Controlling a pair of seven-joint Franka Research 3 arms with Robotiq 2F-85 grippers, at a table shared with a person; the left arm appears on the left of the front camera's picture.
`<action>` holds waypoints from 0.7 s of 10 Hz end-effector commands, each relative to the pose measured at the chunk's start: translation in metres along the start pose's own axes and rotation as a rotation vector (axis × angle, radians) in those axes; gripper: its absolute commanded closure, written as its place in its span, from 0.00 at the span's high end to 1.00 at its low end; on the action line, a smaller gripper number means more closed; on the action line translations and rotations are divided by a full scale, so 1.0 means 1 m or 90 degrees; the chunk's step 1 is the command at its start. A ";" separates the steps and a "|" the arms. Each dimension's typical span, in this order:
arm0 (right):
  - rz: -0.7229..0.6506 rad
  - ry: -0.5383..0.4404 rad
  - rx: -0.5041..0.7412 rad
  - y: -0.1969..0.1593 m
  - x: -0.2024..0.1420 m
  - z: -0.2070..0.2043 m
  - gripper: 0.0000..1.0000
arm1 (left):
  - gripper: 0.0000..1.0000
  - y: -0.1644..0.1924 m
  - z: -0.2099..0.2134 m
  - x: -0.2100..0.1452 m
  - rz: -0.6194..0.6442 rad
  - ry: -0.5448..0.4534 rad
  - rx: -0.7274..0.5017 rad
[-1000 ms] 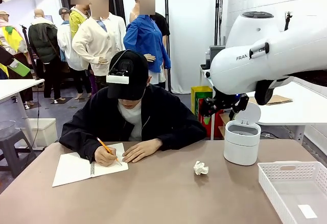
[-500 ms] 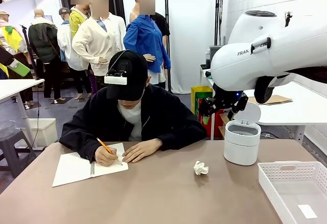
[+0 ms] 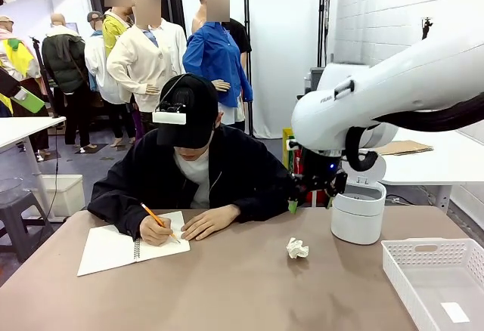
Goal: Sort the paper based on its condition.
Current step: If a person hands you a paper, place it in the Organizing basket , and if it's crumpled, put it in the Trash can.
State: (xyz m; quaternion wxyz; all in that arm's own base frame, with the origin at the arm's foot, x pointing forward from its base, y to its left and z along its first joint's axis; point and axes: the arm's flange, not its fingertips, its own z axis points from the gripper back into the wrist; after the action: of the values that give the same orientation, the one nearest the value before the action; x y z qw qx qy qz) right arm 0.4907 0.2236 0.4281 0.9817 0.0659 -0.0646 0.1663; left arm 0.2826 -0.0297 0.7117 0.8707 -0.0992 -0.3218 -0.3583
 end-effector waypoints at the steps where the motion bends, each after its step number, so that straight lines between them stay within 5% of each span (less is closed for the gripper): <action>1: 0.001 0.045 -0.005 -0.003 0.019 -0.021 1.00 | 1.00 0.001 0.001 -0.001 0.002 0.002 0.005; 7: 0.005 0.094 -0.021 0.001 0.044 -0.103 1.00 | 1.00 0.001 0.001 -0.001 0.002 0.002 0.005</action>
State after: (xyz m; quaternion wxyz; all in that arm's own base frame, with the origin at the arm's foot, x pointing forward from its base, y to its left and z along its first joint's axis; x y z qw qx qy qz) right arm 0.5309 0.2412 0.3379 0.9828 0.0466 0.0027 0.1784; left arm 0.2826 -0.0298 0.7117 0.8707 -0.0992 -0.3218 -0.3584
